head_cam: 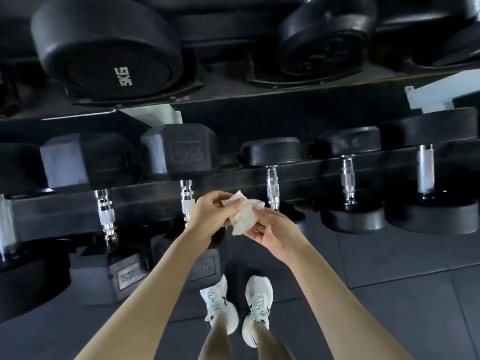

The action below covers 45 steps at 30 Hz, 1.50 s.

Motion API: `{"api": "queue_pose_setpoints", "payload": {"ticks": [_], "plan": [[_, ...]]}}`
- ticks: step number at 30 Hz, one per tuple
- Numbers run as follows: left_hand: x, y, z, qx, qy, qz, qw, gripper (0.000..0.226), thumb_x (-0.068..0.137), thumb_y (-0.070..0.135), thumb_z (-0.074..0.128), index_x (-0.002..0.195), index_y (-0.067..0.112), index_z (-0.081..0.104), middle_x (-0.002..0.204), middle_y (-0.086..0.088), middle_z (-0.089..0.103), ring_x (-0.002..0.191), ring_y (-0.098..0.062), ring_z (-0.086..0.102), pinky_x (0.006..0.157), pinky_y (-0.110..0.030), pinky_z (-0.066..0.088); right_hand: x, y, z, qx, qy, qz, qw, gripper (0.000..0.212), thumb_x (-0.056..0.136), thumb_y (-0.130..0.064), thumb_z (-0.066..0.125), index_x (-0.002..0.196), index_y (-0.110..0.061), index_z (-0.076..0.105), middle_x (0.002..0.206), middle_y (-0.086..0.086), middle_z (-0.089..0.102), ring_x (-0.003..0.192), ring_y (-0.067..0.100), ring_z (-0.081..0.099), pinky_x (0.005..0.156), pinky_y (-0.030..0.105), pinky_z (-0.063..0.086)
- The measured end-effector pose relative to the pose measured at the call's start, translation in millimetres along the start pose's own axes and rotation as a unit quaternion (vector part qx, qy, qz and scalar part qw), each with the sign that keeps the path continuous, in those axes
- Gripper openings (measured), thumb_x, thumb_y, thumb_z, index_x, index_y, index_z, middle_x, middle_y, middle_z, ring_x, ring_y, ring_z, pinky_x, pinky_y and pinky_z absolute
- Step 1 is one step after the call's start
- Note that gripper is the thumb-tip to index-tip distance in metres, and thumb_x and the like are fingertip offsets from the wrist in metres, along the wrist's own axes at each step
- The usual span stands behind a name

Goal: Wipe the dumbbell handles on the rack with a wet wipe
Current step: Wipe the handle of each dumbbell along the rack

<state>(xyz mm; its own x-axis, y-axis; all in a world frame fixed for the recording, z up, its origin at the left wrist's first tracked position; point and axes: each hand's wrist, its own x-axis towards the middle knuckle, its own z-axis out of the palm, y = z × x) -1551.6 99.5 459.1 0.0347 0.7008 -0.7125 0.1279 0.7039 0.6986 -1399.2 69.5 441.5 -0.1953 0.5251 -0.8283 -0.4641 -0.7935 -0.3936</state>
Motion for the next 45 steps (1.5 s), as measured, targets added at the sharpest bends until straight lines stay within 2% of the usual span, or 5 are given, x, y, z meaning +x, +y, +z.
{"api": "queue_pose_setpoints", "payload": {"ticks": [5,13,29,36,45], "plan": [[24,2,24,-0.017,0.011,-0.002,1.0,0.012,0.082,0.003,0.069,0.086,0.012,0.064,0.087,-0.008,0.067,0.078,-0.015,0.066,0.071,-0.026,0.057,6,-14,-21,0.026,0.181,-0.124,0.975,0.014,0.097,-0.014,0.049,0.098,-0.009,0.062,0.097,0.01,0.07,0.092,0.024,0.067,0.08,0.036,0.056],[64,19,32,0.121,0.071,0.073,0.987,0.009,0.087,0.017,0.063,0.095,0.018,0.068,0.092,0.008,0.067,0.089,-0.012,0.065,0.085,-0.033,0.055,56,-38,-42,-0.483,0.428,-0.348,0.68,0.013,0.093,-0.014,0.053,0.093,-0.003,0.06,0.11,0.007,0.06,0.084,0.024,0.06,0.063,0.021,0.034],[119,40,76,0.187,0.12,0.09,0.971,0.083,0.078,0.051,0.069,0.145,0.017,0.034,0.143,-0.003,0.044,0.132,-0.017,0.04,0.103,-0.025,0.033,121,-6,-54,-0.273,0.281,-0.217,0.894,0.04,0.092,-0.032,0.057,0.131,-0.022,0.055,0.115,-0.004,0.068,0.106,0.009,0.062,0.097,0.03,0.048],[121,24,84,0.092,0.164,0.085,0.979,0.081,0.072,0.046,0.076,0.142,0.028,0.039,0.142,0.009,0.047,0.132,-0.008,0.041,0.11,-0.026,0.032,137,-44,-56,-0.274,0.258,-0.223,0.899,0.023,0.089,-0.03,0.062,0.072,-0.015,0.059,0.067,-0.006,0.059,0.062,0.006,0.053,0.06,0.021,0.04],[126,16,86,0.069,0.192,0.101,0.974,0.079,0.071,0.048,0.077,0.14,0.028,0.043,0.136,0.011,0.053,0.125,-0.006,0.047,0.106,-0.027,0.04,114,-27,-108,-0.497,0.096,-0.156,0.848,0.013,0.09,-0.028,0.06,0.086,-0.015,0.063,0.061,-0.01,0.048,0.057,0.006,0.044,0.051,0.018,0.032]]}}
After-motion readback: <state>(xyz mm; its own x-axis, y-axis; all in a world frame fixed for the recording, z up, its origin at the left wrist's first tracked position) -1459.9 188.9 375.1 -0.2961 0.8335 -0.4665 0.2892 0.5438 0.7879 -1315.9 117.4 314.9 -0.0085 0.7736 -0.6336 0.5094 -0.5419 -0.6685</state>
